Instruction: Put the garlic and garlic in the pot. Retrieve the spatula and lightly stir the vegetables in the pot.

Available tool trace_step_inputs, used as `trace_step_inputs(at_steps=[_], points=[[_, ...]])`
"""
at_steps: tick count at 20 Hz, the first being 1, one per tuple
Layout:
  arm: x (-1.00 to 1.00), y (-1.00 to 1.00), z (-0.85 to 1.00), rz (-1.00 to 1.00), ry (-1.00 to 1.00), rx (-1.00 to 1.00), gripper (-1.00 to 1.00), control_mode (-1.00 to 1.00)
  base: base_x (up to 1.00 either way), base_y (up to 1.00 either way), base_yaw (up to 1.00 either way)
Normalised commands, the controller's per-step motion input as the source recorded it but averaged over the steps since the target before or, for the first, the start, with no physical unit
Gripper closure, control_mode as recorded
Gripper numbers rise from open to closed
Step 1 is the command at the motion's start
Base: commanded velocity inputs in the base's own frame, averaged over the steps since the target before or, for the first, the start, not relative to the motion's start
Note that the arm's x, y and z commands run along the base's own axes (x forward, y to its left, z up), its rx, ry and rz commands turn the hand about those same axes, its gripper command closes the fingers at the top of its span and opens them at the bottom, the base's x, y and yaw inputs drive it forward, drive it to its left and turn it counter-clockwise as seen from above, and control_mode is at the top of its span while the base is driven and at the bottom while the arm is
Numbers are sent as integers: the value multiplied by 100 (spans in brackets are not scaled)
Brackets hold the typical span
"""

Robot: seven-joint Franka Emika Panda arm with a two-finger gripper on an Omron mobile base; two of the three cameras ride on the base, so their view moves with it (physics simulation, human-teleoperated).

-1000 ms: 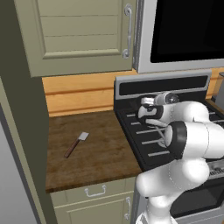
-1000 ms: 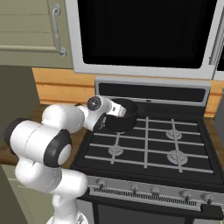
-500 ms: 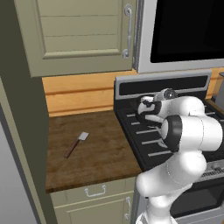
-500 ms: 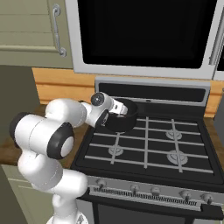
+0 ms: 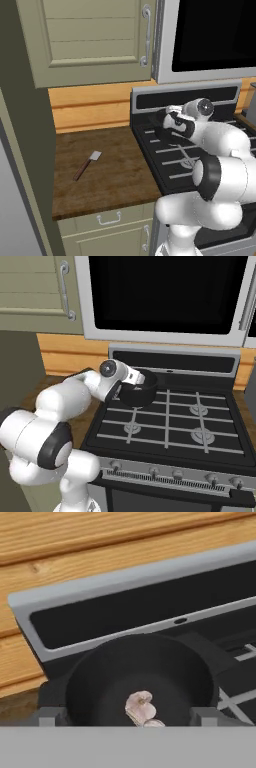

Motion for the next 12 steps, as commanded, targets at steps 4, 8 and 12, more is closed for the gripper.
trace_step_inputs(at_steps=[4,8,12], points=[[-100,39,100,0,13,15,-100,-100,0,0,0],[-85,84,98,1,41,17,-100,-100,0,0,0],[-90,100,26,5,45,8,-100,-100,0,0,0]])
